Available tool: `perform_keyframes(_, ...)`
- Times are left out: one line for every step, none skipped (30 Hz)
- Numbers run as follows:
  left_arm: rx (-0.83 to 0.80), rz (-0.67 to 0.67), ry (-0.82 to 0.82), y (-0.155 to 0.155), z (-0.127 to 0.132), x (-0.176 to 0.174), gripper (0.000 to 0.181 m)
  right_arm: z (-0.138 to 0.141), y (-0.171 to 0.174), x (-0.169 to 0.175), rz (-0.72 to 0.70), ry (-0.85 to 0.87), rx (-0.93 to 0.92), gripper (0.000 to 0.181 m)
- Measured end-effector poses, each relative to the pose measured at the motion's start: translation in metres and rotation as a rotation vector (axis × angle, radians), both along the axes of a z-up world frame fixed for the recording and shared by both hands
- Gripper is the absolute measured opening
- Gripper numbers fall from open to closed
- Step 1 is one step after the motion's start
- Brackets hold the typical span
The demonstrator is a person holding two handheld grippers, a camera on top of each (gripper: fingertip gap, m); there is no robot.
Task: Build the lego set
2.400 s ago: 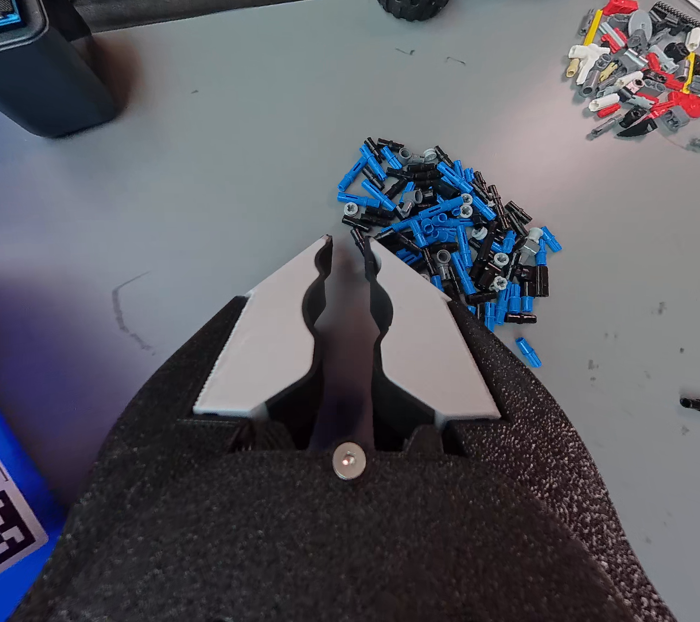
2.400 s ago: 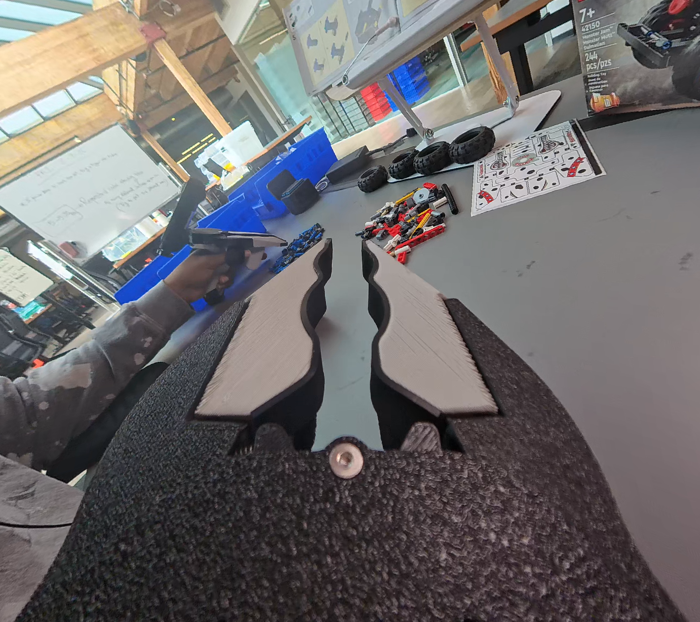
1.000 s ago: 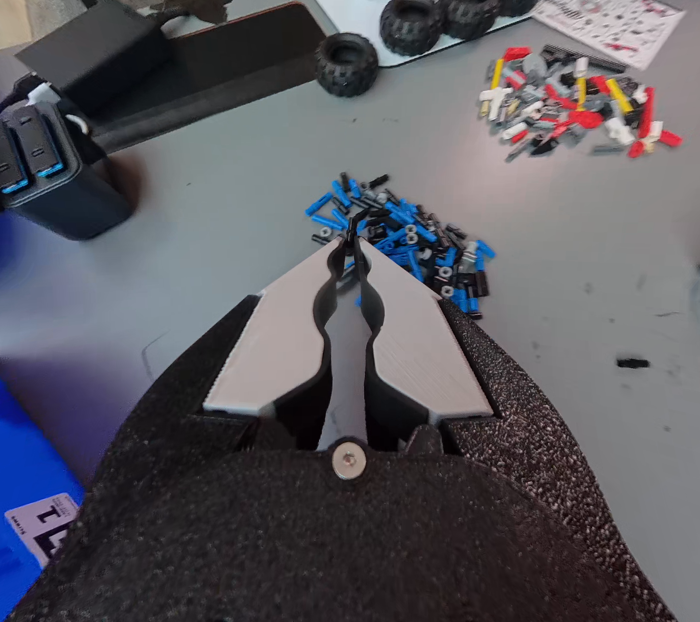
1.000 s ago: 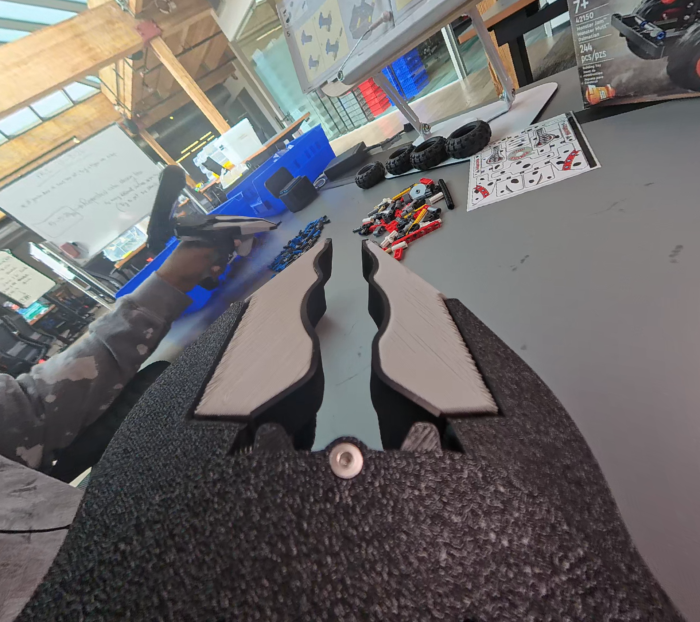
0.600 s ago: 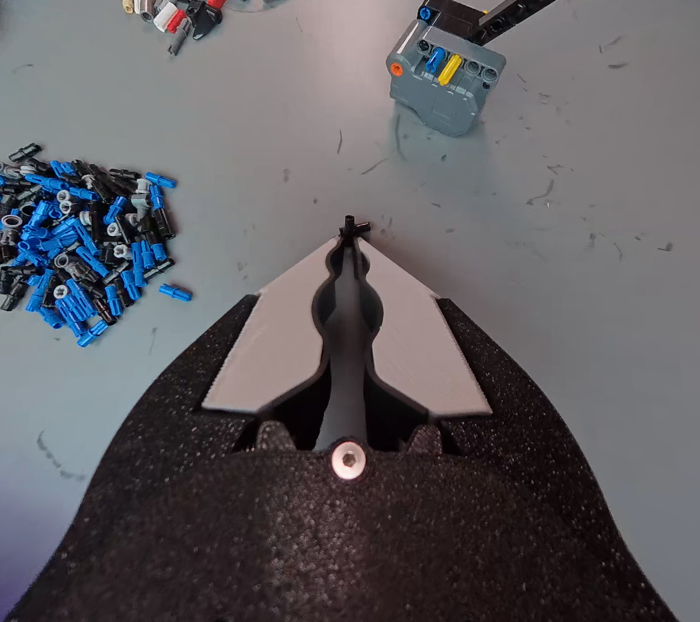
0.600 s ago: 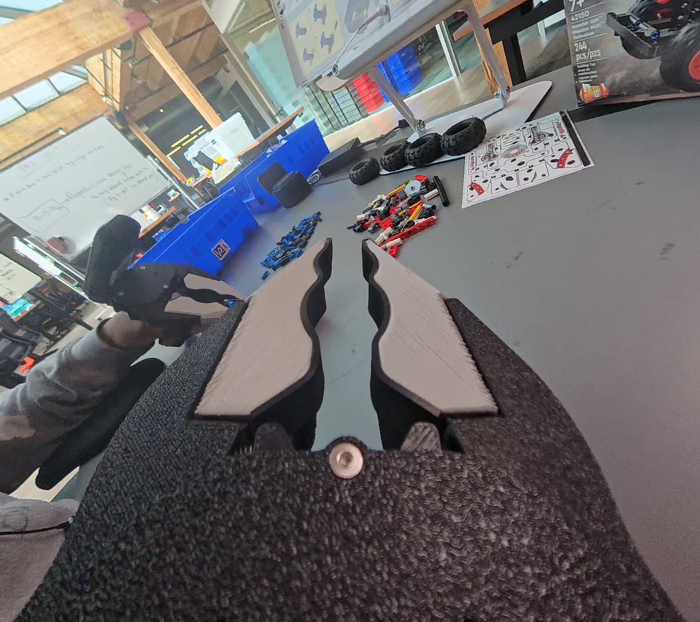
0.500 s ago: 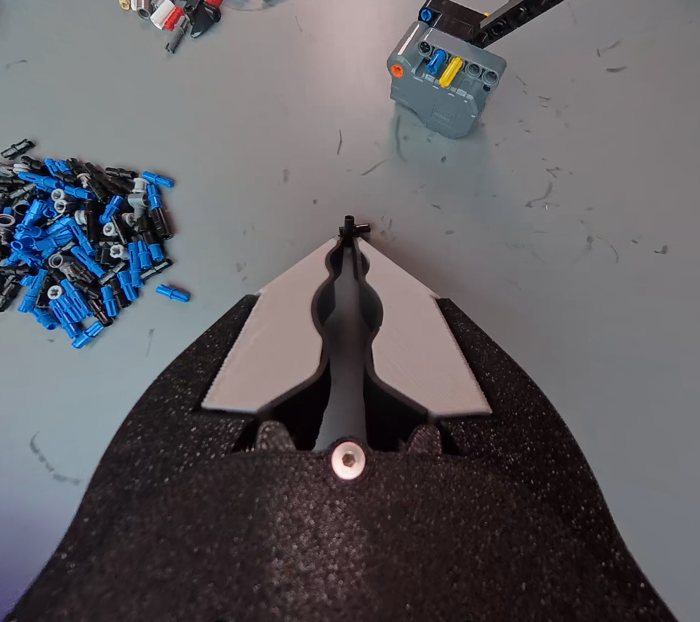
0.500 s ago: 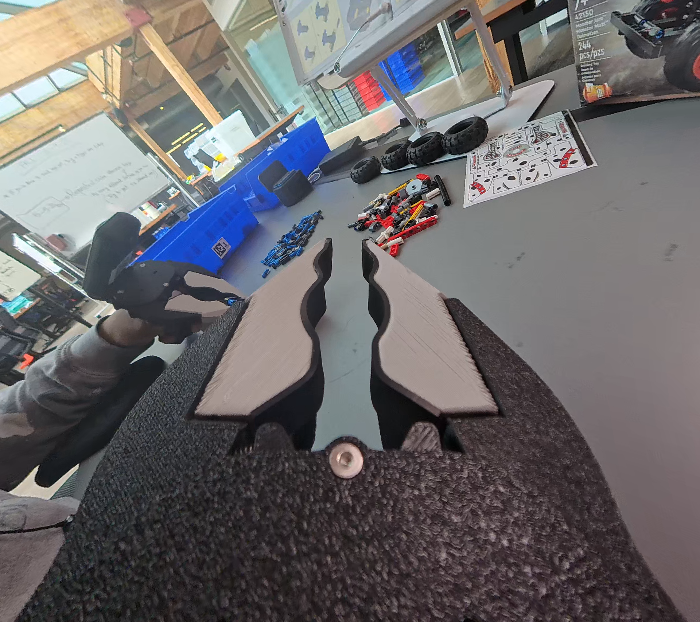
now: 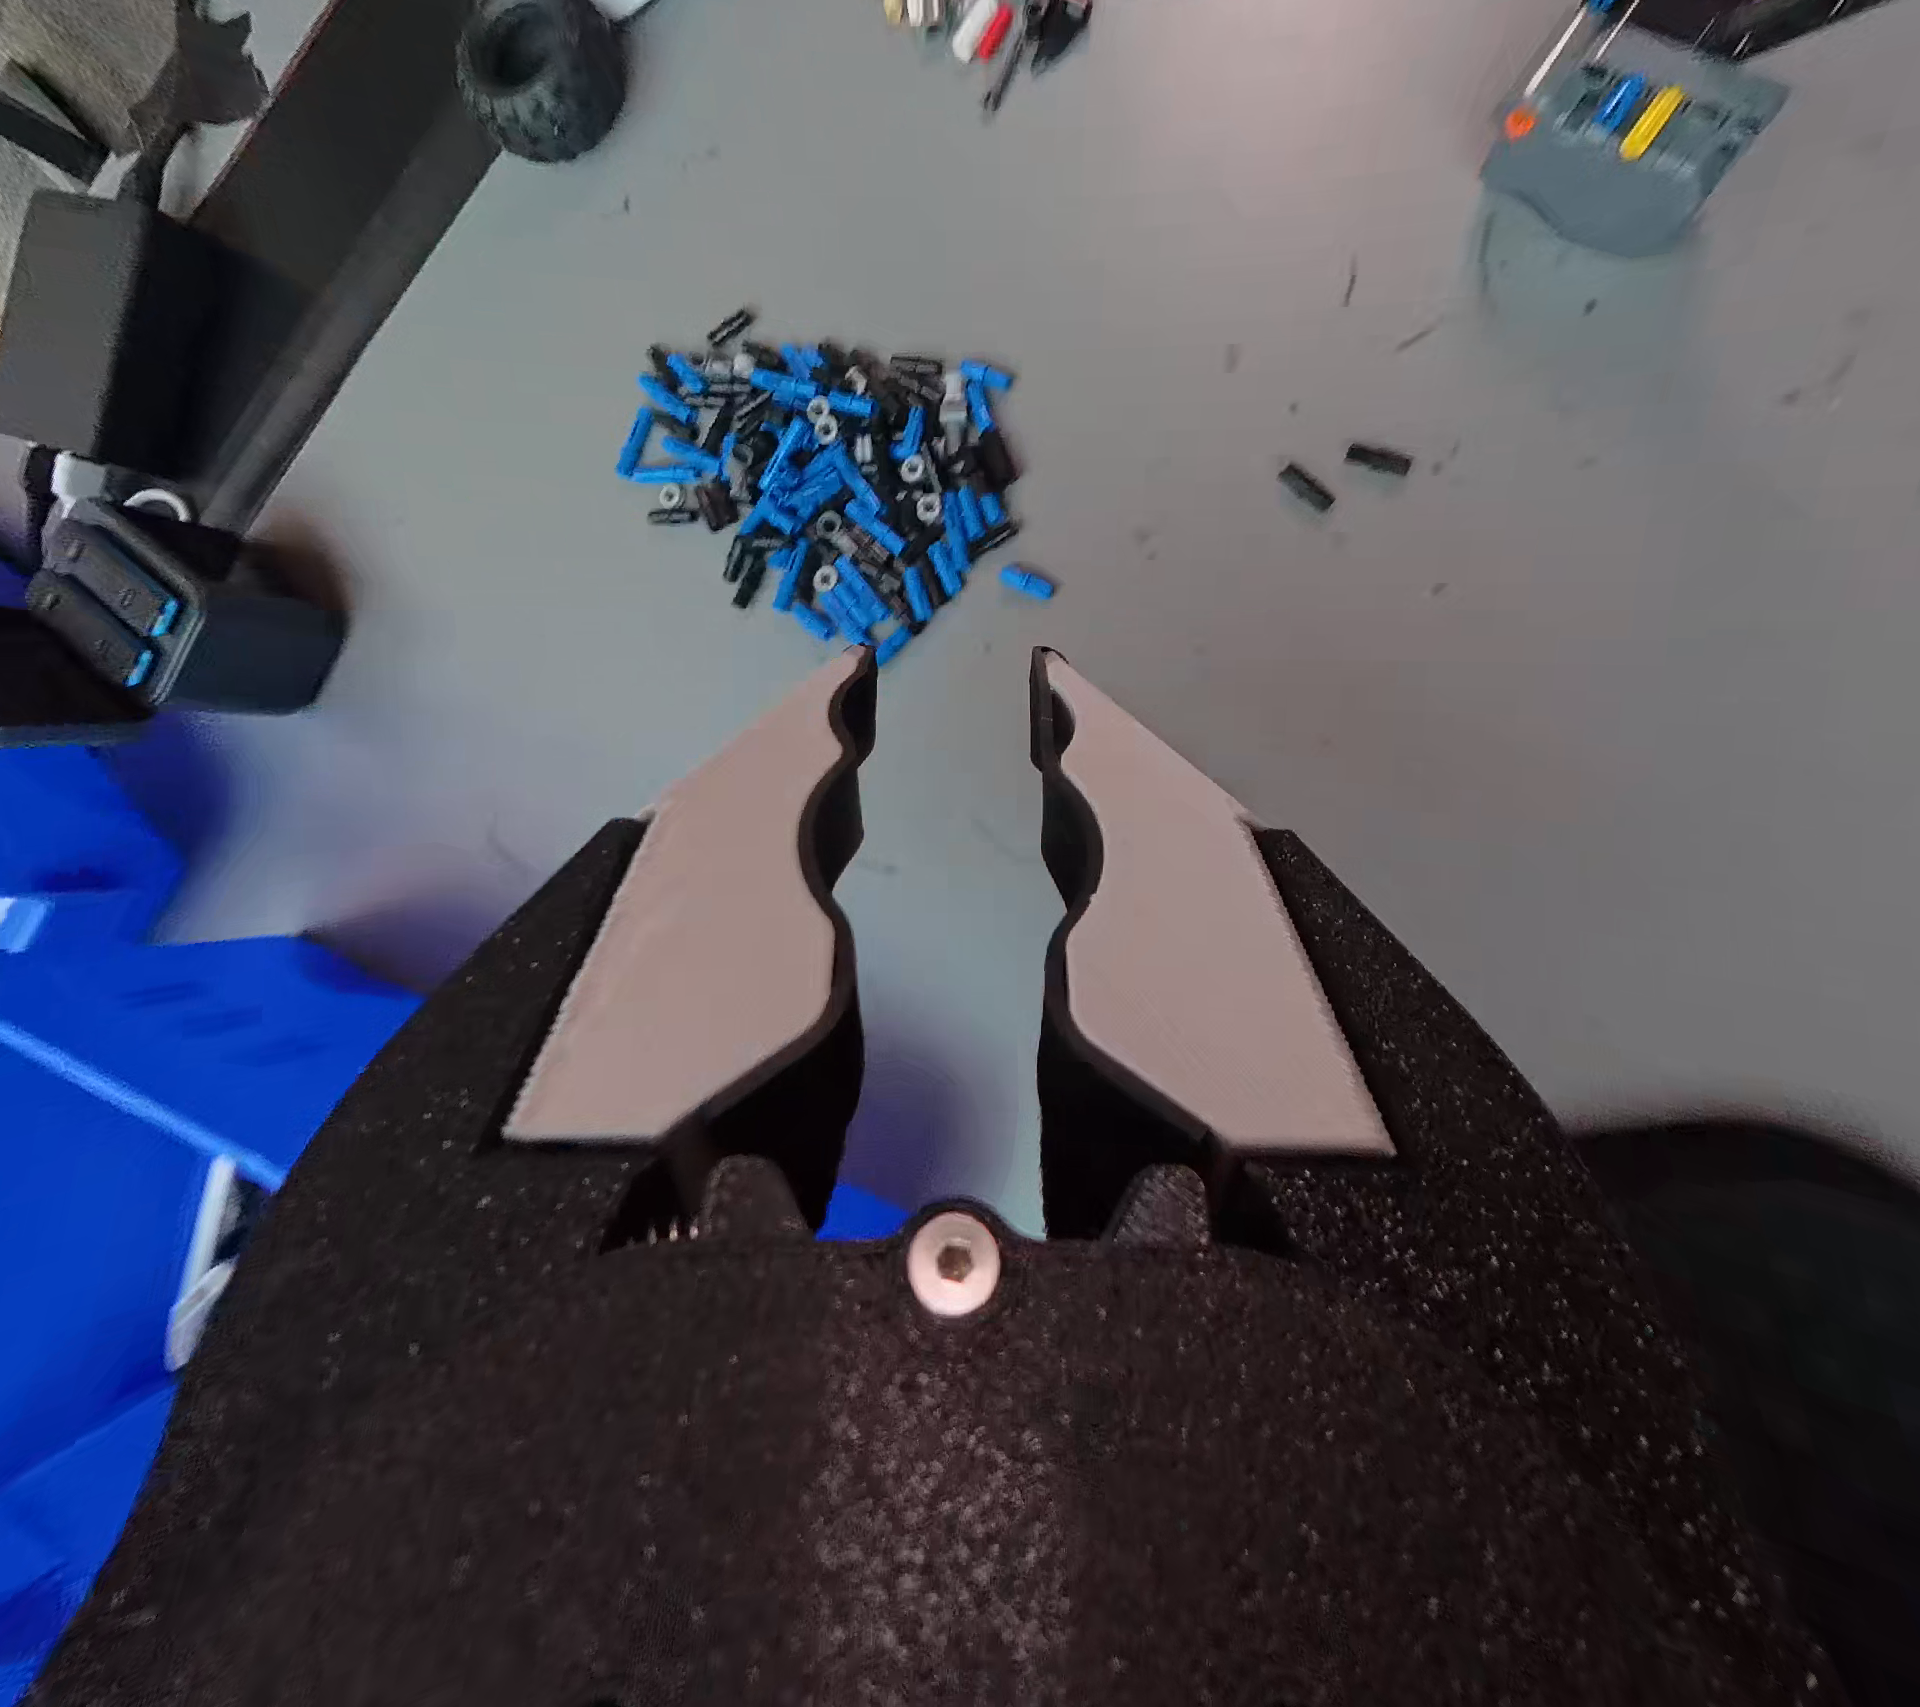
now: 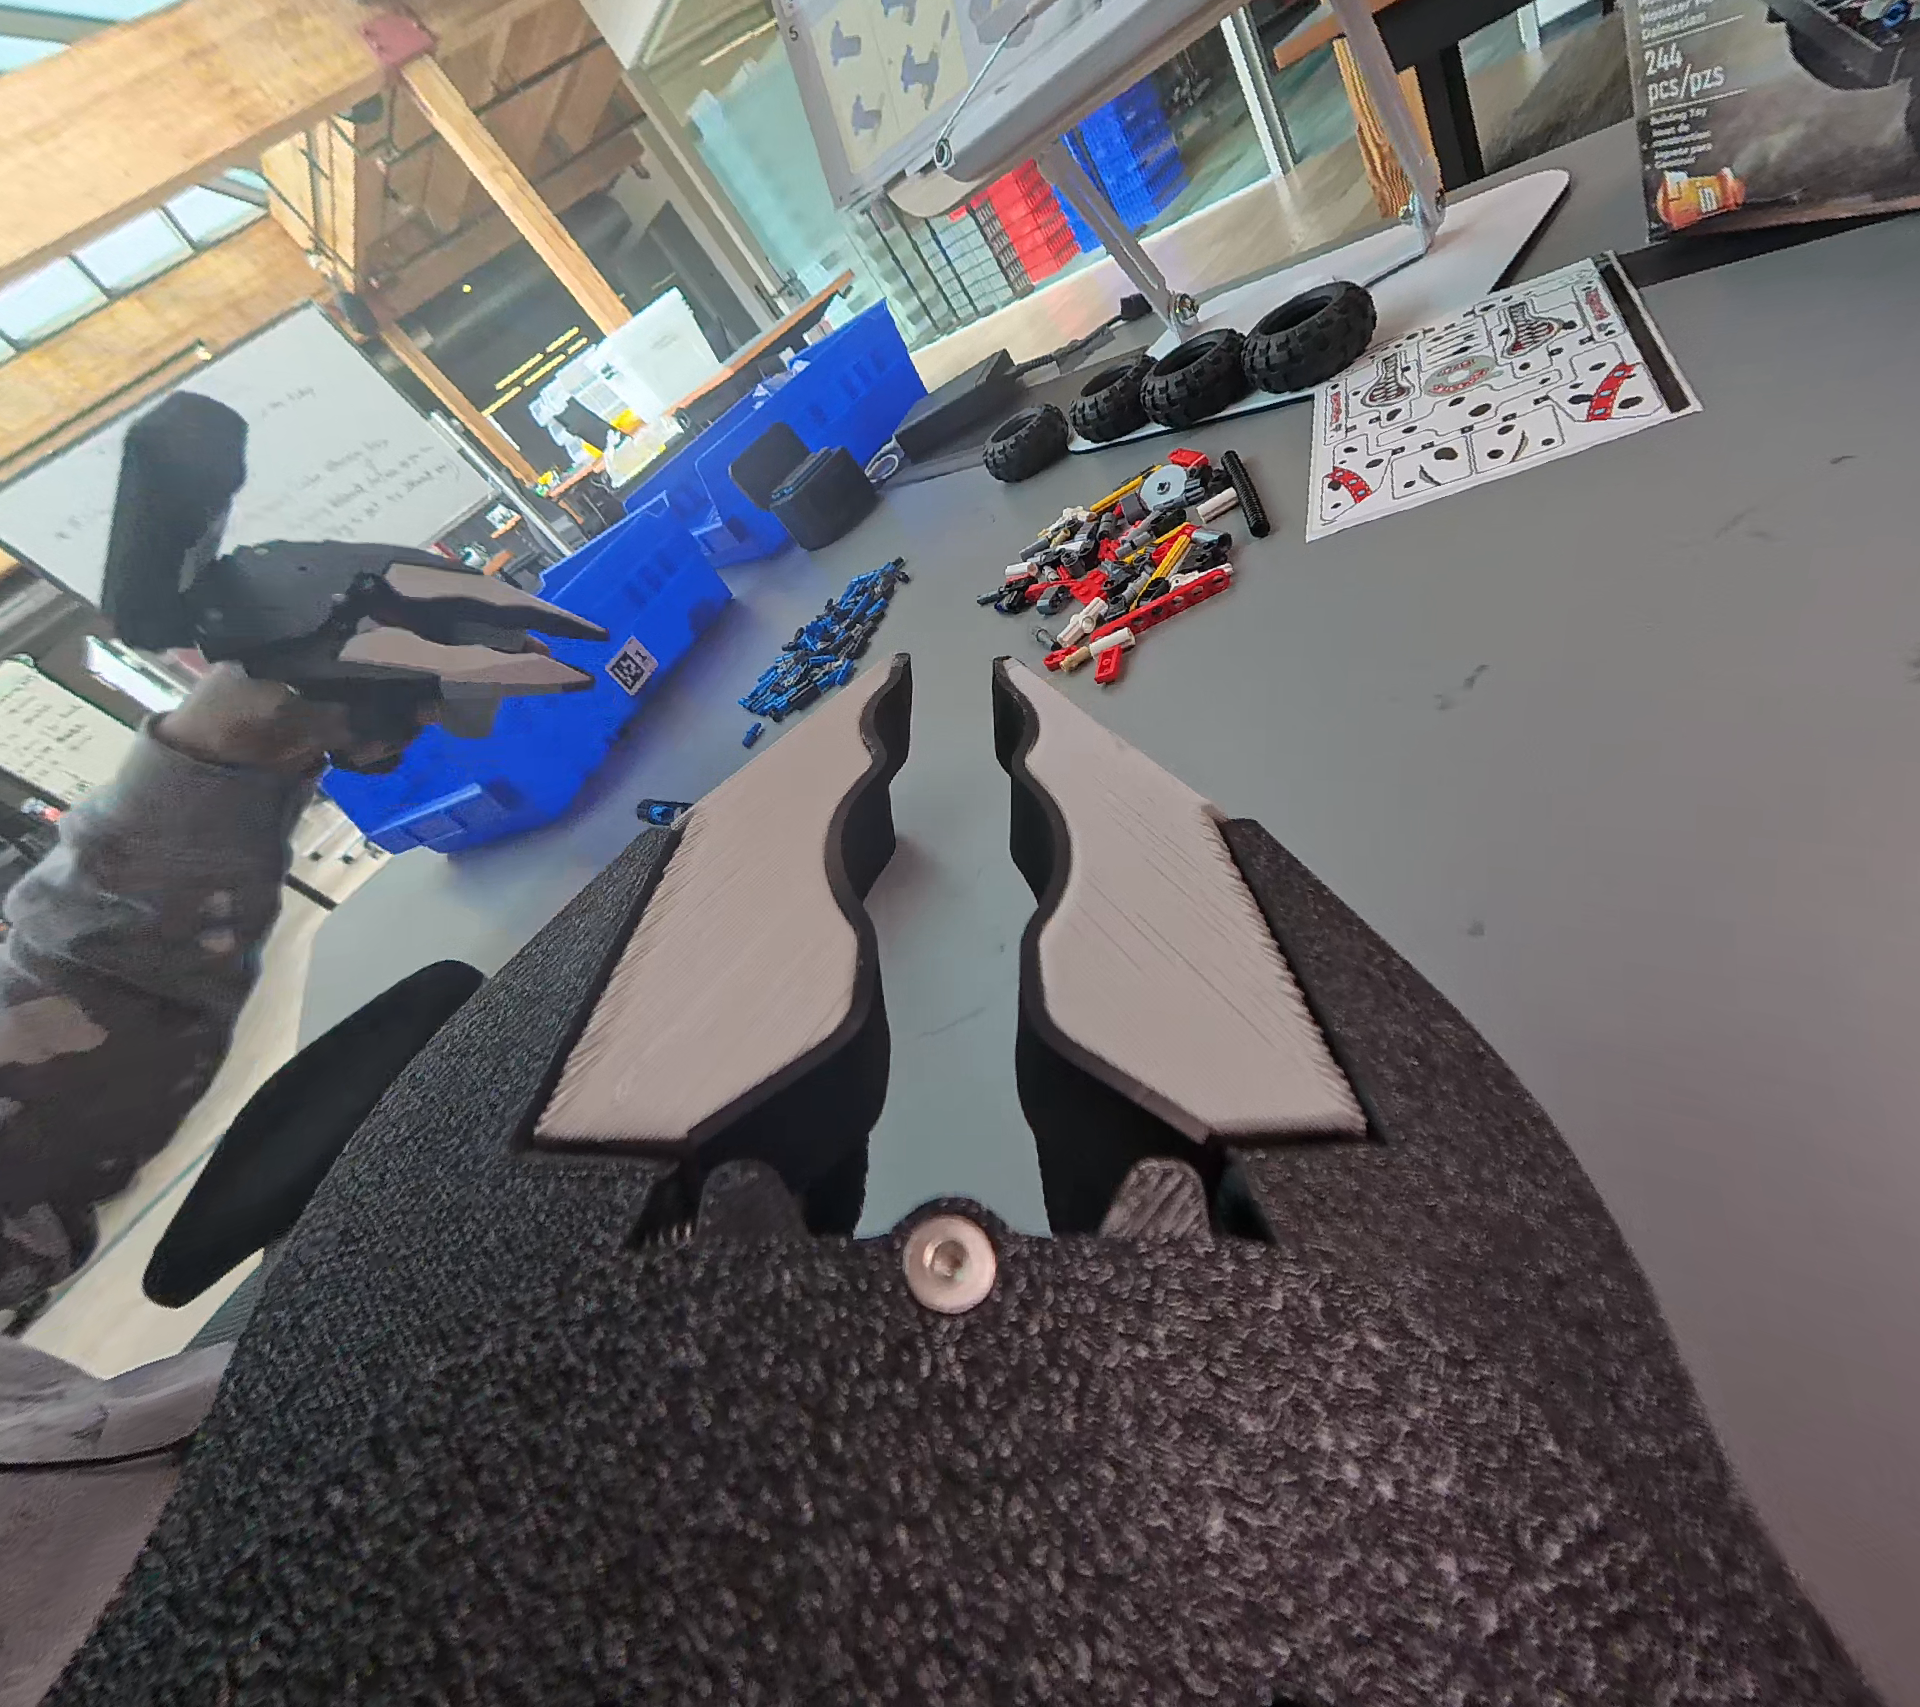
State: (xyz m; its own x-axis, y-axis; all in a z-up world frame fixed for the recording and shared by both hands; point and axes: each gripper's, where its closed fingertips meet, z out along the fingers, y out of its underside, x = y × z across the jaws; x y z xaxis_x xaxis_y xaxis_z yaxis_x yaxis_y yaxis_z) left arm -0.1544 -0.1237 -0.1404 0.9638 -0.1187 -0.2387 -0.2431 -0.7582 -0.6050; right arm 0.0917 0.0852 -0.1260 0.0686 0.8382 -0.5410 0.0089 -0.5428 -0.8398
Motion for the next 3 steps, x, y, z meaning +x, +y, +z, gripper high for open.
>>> perform_keyframes(-0.105,-0.011,0.045,-0.012,0.003,-0.015,0.030,0.000,-0.002,-0.001,0.007,0.000,0.000,0.016)
perform_keyframes(-0.227,-0.026,0.086,-0.025,0.004,-0.030,0.031,0.000,-0.003,-0.001,0.013,0.001,0.001,0.015)
perform_keyframes(-0.352,-0.041,0.120,-0.036,0.002,-0.046,0.032,0.001,-0.004,-0.002,0.019,0.003,0.002,0.015)
